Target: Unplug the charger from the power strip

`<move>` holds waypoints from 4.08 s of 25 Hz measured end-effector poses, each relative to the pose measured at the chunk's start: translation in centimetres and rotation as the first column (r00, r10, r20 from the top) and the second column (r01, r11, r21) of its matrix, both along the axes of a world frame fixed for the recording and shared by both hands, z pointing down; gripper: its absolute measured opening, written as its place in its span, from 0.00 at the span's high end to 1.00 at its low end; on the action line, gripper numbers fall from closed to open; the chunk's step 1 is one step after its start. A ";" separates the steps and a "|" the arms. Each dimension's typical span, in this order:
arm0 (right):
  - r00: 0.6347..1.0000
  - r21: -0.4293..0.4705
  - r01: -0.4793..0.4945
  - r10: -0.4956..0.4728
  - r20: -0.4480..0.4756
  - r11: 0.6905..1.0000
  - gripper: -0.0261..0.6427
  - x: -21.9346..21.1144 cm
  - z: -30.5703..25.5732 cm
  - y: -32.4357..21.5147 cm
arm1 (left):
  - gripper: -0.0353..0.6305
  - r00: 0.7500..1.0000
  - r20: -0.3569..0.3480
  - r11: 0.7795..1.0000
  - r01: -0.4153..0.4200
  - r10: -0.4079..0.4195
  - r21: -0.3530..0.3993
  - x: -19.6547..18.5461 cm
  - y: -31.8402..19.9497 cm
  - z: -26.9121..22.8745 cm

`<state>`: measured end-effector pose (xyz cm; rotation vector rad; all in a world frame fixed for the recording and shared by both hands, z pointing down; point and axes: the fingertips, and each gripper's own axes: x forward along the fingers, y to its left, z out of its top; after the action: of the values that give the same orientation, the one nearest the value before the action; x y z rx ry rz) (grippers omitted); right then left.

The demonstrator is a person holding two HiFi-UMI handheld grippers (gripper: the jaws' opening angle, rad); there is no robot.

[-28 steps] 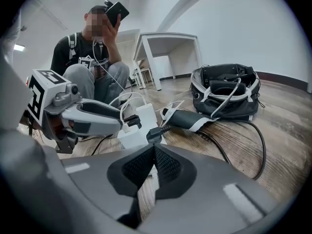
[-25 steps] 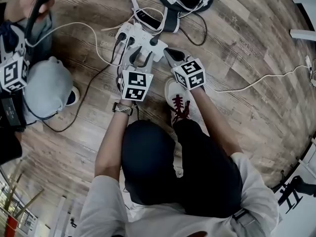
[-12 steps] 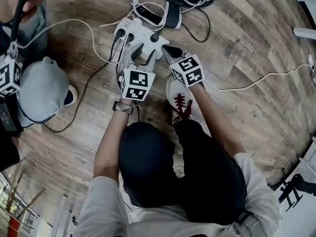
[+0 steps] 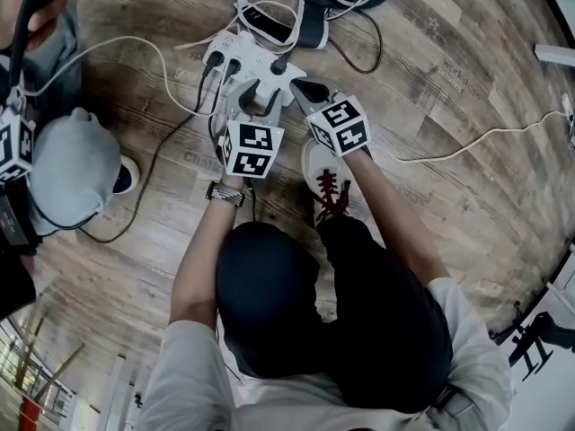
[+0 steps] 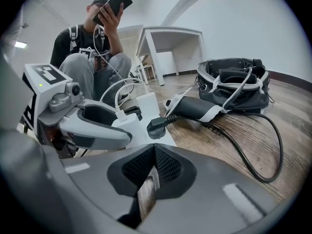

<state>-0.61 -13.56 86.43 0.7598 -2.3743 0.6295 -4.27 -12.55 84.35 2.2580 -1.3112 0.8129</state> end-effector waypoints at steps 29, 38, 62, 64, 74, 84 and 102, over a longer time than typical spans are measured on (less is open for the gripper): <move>1.000 -0.015 -0.026 0.026 0.004 1.000 0.96 -0.2 0.1 -0.1 | 0.74 0.997 0.003 0.997 -0.071 0.071 0.008 0.0 -0.6 -0.1; 1.000 -0.019 -0.013 0.013 0.010 1.000 0.96 -0.2 0.0 0.1 | 0.74 0.998 -0.045 0.998 -0.050 0.049 -0.024 -0.3 -0.4 0.3; 1.000 -0.034 0.021 -0.022 -0.004 0.999 0.96 -0.5 0.1 0.3 | 0.74 0.996 0.015 0.996 -0.090 0.090 0.013 -0.4 -0.2 0.1; 1.000 -0.035 0.015 -0.015 0.002 0.999 0.96 -0.5 0.1 0.3 | 0.74 0.996 0.004 0.996 -0.086 0.086 0.009 -0.4 -0.1 0.2; 1.000 -0.042 -0.006 0.007 0.016 0.999 0.96 -0.4 0.0 0.3 | 0.73 0.988 -0.151 0.998 -0.026 0.017 -0.059 -0.5 -0.1 0.2; 1.000 -0.044 -0.010 0.010 0.016 0.999 0.96 -0.3 0.1 0.3 | 0.74 0.997 0.001 0.996 -0.079 0.079 -0.032 -0.3 -0.1 0.3; 0.999 -0.042 -0.008 0.009 0.032 0.999 0.96 -0.3 0.0 0.3 | 0.74 0.997 0.015 0.997 -0.071 0.071 -0.007 -0.2 -0.4 -0.2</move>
<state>-0.92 -13.29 86.42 0.7474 -2.3802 0.6977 -4.48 -12.99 84.19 2.3088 -1.2392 0.8594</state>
